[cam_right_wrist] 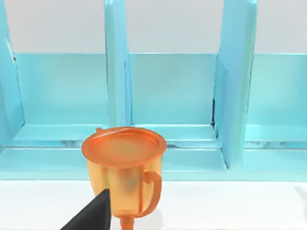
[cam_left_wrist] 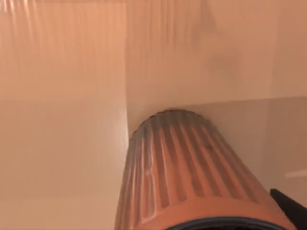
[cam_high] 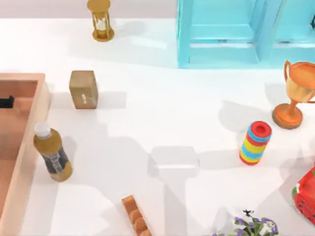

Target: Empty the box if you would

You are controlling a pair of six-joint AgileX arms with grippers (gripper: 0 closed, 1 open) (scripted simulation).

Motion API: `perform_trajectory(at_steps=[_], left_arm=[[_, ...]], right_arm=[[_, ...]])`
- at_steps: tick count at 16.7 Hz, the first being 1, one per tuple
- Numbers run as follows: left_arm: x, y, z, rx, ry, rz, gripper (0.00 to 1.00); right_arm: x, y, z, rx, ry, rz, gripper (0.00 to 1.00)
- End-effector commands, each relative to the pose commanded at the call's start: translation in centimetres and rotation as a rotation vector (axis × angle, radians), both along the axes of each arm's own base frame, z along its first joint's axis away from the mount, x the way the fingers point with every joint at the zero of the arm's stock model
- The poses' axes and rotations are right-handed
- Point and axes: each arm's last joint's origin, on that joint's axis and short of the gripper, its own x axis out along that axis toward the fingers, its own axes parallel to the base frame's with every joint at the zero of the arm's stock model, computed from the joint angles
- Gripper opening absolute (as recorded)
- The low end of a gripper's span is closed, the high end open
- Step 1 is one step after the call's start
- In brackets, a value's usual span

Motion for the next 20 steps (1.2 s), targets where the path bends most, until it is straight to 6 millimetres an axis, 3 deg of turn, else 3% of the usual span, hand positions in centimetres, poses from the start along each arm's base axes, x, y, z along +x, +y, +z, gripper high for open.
perform_trajectory(at_steps=[2, 4, 7, 11, 16, 20], left_arm=[[0.1, 0.0, 0.3, -0.002, -0.003, 0.002, 0.0], [0.7, -0.3, 2.1, 0.013, -0.041, 0.007, 0.0], [1.7, -1.5, 6.6, 0.055, -0.137, 0.008, 0.0], [1.3, -2.8, 11.9, 0.062, -0.139, -0.037, 0.0], [0.5, -1.4, 12.5, 0.008, 0.008, -0.039, 0.0], [0.0, 0.0, 13.0, -0.001, 0.001, -0.001, 0.0]], right_arm=[[0.0, 0.0, 0.0, 0.0, 0.0, 0.0, 1.0], [0.0, 0.0, 0.0, 0.0, 0.0, 0.0, 1.0], [0.0, 0.0, 0.0, 0.0, 0.0, 0.0, 1.0], [0.0, 0.0, 0.0, 0.0, 0.0, 0.0, 1.0], [0.0, 0.0, 0.0, 0.0, 0.0, 0.0, 1.0], [0.0, 0.0, 0.0, 0.0, 0.0, 0.0, 1.0]])
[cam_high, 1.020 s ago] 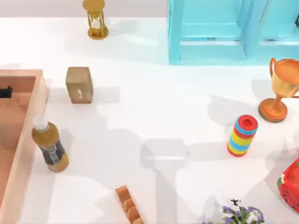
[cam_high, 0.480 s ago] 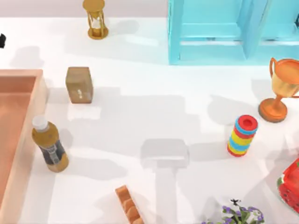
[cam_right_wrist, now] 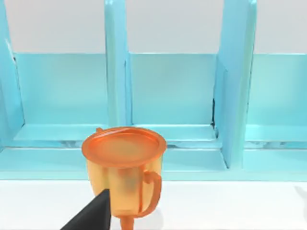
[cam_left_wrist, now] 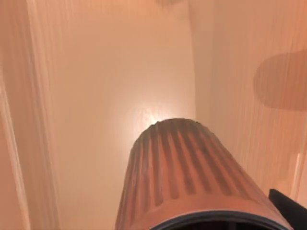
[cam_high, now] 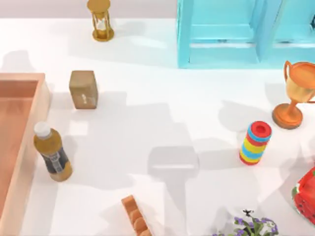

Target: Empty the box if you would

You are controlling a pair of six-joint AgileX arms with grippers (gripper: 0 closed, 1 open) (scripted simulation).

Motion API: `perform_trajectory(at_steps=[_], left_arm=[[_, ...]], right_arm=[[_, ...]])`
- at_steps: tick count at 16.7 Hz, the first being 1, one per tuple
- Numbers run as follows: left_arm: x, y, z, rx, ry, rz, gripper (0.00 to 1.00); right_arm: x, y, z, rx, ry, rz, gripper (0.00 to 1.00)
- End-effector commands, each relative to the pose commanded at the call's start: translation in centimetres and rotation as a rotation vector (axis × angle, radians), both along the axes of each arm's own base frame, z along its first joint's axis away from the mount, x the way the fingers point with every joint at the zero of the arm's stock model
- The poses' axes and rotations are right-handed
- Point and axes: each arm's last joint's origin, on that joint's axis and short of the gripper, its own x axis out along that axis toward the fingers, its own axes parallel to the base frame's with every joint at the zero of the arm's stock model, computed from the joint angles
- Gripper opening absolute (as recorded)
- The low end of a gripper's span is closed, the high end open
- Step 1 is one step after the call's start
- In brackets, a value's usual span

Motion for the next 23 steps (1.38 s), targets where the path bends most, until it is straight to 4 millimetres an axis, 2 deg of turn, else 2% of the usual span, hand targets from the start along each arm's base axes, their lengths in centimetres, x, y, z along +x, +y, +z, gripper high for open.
perform_trajectory(at_steps=[6, 9, 11, 14, 18, 21, 23], left_arm=[[0.3, -0.4, -0.5, -0.003, 0.016, -0.003, 0.0], [1.9, -3.3, -2.3, -0.014, 0.056, 0.004, 0.0], [2.9, -7.2, -3.3, -0.01, 0.053, -0.007, 0.0], [3.4, -15.4, -4.8, -0.002, 0.023, -0.064, 0.0], [1.6, -26.1, -7.8, 0.001, 0.001, -0.074, 0.0], [-0.3, -31.3, -8.9, -0.016, -0.04, -0.026, 0.0], [-1.3, -33.3, -8.9, -0.041, -0.069, -0.011, 0.0]], right_arm=[[0.0, 0.0, 0.0, 0.0, 0.0, 0.0, 1.0], [0.0, 0.0, 0.0, 0.0, 0.0, 0.0, 1.0], [0.0, 0.0, 0.0, 0.0, 0.0, 0.0, 1.0], [0.0, 0.0, 0.0, 0.0, 0.0, 0.0, 1.0], [0.0, 0.0, 0.0, 0.0, 0.0, 0.0, 1.0], [0.0, 0.0, 0.0, 0.0, 0.0, 0.0, 1.0], [0.0, 0.0, 0.0, 0.0, 0.0, 0.0, 1.0]])
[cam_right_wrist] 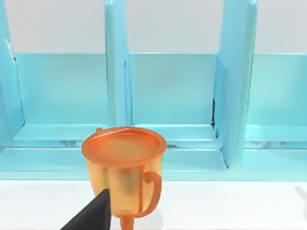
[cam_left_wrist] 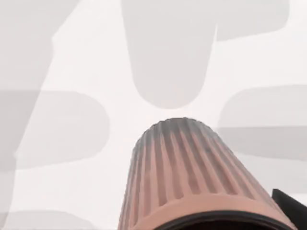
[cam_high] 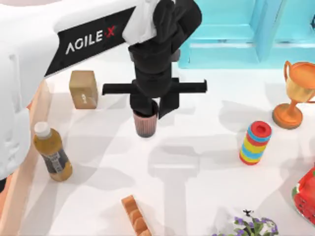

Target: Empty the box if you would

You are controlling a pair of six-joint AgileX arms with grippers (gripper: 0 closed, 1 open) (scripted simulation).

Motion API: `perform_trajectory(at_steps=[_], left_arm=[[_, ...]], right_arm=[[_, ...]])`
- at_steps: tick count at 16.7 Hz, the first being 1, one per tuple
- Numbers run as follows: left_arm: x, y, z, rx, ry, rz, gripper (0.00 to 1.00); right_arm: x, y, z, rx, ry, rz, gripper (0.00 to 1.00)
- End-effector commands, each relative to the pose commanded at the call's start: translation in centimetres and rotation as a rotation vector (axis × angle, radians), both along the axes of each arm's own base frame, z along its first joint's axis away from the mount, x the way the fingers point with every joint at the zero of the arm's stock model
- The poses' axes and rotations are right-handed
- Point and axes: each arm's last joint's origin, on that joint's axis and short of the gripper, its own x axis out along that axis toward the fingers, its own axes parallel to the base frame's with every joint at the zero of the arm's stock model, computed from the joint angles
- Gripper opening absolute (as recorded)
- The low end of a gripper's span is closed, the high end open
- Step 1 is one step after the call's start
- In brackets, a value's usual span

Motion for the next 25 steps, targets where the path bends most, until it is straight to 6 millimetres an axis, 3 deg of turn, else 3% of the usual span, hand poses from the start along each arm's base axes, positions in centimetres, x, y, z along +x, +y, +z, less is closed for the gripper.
perform_trajectory(at_steps=[7, 17, 21, 25], left_arm=[[-0.3, -0.4, -0.1, -0.011, -0.006, 0.008, 0.0], [-0.2, -0.2, -4.3, -0.014, -0.011, 0.006, 0.0], [-0.2, -0.2, -4.4, -0.013, -0.011, 0.006, 0.0], [-0.2, -0.2, -4.4, -0.013, -0.011, 0.006, 0.3]], right_arm=[[0.0, 0.0, 0.0, 0.0, 0.0, 0.0, 1.0], [0.0, 0.0, 0.0, 0.0, 0.0, 0.0, 1.0], [0.0, 0.0, 0.0, 0.0, 0.0, 0.0, 1.0], [0.0, 0.0, 0.0, 0.0, 0.0, 0.0, 1.0]])
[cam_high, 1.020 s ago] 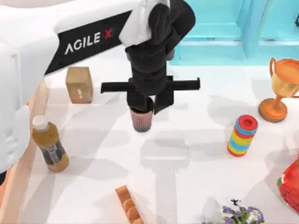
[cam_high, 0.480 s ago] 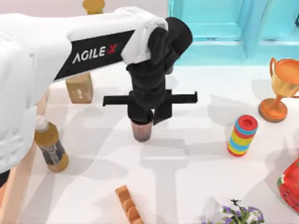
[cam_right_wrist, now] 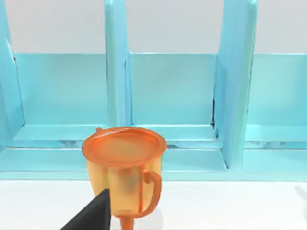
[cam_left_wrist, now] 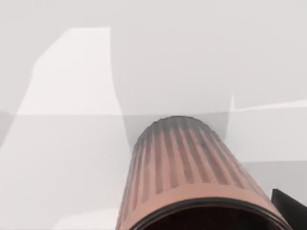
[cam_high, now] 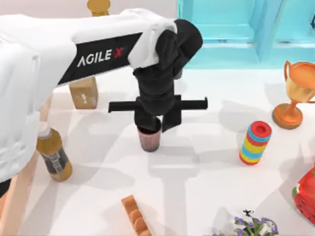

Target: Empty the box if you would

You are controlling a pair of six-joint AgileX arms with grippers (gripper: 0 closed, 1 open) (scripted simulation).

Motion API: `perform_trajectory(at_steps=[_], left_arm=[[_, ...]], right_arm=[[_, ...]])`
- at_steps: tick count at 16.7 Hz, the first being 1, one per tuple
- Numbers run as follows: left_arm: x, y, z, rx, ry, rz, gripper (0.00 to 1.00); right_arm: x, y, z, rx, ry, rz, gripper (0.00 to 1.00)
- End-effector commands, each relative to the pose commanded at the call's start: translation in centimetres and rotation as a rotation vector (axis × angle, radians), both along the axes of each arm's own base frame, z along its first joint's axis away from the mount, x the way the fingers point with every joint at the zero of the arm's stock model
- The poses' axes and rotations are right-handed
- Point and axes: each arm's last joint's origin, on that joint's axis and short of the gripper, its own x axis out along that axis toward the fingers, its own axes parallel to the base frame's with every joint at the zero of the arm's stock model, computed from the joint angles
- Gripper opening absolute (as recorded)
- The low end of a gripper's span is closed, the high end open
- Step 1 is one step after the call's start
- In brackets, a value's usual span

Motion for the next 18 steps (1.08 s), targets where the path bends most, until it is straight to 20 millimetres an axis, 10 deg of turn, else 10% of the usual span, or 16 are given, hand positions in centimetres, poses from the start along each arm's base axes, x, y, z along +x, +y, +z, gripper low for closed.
perform_trajectory(at_steps=[9, 18], left_arm=[[0.0, 0.0, 0.0, 0.0, 0.0, 0.0, 0.98], [-0.07, -0.09, 0.02, -0.001, 0.0, -0.002, 1.0]], right_arm=[[0.0, 0.0, 0.0, 0.0, 0.0, 0.0, 1.0], [0.0, 0.0, 0.0, 0.0, 0.0, 0.0, 1.0]])
